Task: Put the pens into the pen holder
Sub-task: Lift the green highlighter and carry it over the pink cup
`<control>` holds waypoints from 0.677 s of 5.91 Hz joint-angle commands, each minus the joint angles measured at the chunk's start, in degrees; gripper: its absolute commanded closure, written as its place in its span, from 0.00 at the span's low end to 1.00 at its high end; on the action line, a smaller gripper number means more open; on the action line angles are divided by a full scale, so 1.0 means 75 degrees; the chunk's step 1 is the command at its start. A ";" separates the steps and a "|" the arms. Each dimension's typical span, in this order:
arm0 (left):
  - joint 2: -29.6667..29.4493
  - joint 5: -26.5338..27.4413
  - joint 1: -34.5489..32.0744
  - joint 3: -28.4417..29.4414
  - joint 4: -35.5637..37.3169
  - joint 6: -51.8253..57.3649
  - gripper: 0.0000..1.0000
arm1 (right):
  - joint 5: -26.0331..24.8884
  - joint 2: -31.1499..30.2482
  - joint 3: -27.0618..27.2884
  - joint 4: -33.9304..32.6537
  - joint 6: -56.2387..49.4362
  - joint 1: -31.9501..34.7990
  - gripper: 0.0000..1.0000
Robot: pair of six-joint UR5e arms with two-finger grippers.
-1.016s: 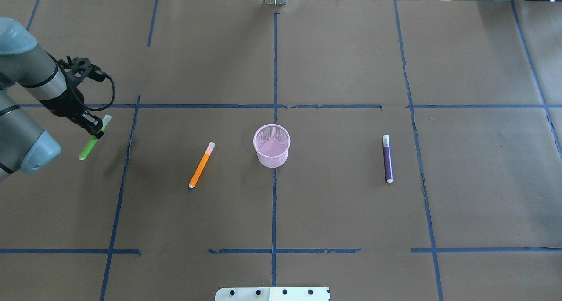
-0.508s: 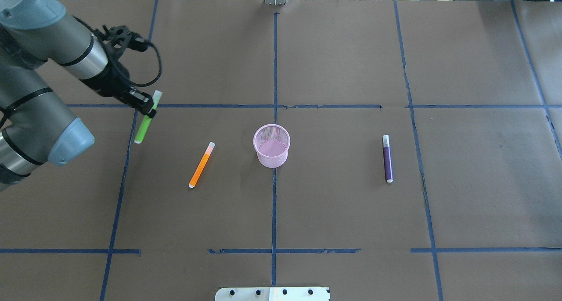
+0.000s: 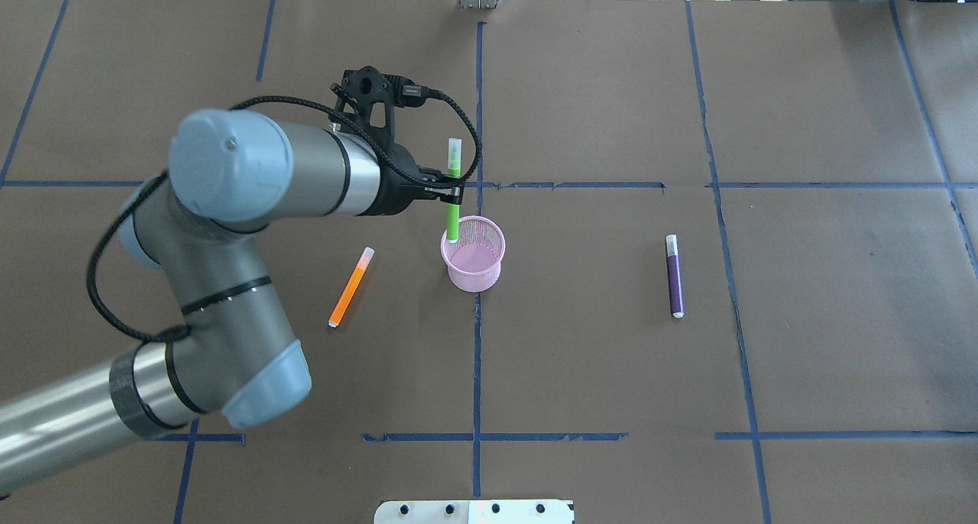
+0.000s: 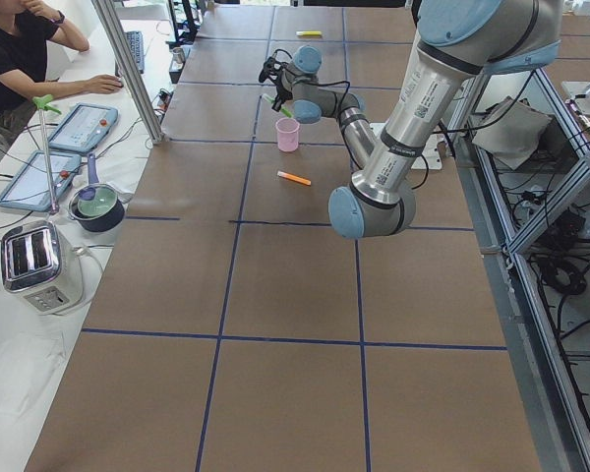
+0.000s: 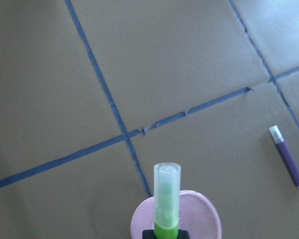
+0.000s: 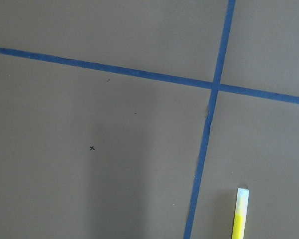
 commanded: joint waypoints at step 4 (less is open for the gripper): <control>0.0105 0.3742 0.1550 0.0408 -0.0229 -0.0162 0.91 | -0.0012 0.0020 -0.0005 0.0080 -0.0006 0.0000 0.00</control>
